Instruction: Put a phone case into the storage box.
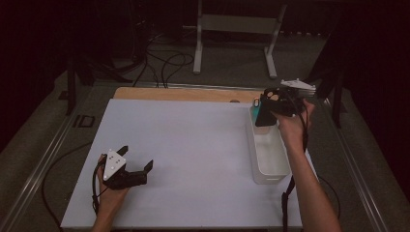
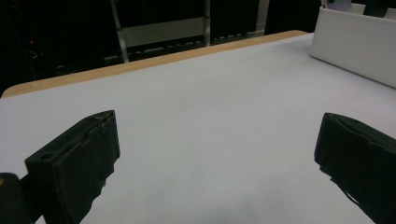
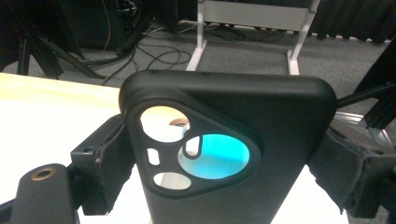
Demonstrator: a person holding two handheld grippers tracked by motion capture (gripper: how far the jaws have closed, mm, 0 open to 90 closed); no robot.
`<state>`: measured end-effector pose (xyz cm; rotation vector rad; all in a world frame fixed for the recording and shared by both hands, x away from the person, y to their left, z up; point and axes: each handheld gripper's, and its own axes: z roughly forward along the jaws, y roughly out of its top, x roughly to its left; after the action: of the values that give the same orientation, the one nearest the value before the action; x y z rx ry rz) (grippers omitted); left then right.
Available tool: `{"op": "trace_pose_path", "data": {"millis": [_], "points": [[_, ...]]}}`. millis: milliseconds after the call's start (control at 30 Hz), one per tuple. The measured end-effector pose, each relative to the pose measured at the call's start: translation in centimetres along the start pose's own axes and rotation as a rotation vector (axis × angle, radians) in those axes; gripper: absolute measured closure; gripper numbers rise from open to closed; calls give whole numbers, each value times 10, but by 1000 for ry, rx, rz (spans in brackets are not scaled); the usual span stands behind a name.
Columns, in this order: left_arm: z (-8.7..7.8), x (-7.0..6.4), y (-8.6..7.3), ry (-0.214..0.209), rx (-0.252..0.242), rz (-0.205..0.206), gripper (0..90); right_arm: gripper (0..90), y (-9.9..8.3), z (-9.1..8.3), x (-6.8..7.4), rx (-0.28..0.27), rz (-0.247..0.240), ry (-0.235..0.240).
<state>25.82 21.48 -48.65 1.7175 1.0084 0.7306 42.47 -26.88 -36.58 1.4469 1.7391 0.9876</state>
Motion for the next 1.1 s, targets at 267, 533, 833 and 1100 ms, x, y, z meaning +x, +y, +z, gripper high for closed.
{"op": "trace_pose_path", "data": {"millis": [267, 533, 833, 1100], "points": [[0, -1, 0, -1, 0, -1, 8, 139, -6, 10, 1, 27, 3, -4], [0, 0, 0, 0, -1, -3, 8, 139, -12, 21, 2, 56, 12, -16], [1, -1, -1, -1, 5, 0, 8, 139, -19, 36, 6, 96, 4, -25], [0, -1, -1, -1, 3, 0, 8, 138, -24, 46, 8, 118, 4, -31]]}}
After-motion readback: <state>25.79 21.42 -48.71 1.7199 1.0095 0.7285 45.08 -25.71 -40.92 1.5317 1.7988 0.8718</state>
